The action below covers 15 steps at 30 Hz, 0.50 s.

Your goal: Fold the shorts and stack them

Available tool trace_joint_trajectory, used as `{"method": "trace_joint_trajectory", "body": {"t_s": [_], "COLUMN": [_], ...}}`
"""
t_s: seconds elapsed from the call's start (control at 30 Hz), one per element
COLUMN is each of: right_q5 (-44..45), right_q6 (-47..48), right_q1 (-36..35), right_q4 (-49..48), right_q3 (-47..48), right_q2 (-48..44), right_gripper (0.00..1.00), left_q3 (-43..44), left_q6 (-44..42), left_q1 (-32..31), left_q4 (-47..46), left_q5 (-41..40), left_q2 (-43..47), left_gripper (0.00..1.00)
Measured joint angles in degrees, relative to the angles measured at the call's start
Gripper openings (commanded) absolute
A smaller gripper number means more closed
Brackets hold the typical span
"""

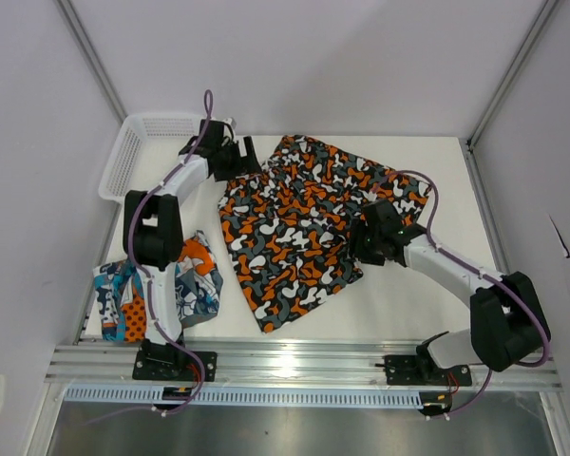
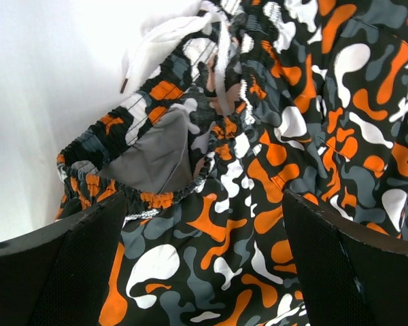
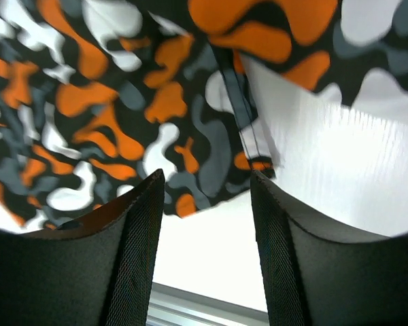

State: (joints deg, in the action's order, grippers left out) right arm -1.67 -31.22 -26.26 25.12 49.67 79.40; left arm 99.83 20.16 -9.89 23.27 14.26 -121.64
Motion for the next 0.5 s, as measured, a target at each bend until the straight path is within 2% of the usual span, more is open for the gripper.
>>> {"method": "trace_joint_trajectory", "body": {"t_s": [0.13, 0.23, 0.3, 0.5], "right_q5": [3.0, 4.9, 5.8, 7.1], "right_q6": [0.0, 0.0, 0.0, 0.3], "right_q1": [-2.4, -3.0, -3.3, -4.9], "right_q4": [2.1, 3.4, 3.4, 3.7], "right_q3": [-1.7, -2.0, -1.9, -1.5], "right_q2": [0.5, 1.1, 2.6, 8.8], "right_gripper": [0.56, 0.52, 0.48, 0.45], "left_q3": [0.1, 0.1, 0.1, 0.1], "left_q6": [-1.8, -2.7, -3.0, -3.8], "left_q1": [-0.1, -0.3, -0.4, -0.6], "left_q4": [-0.3, -0.4, -0.5, -0.5], "left_q5": [1.4, 1.9, 2.1, 2.4], "left_q2": [0.0, 0.0, 0.0, -0.1], "left_gripper": [0.97, 0.96, 0.96, 0.95]}}
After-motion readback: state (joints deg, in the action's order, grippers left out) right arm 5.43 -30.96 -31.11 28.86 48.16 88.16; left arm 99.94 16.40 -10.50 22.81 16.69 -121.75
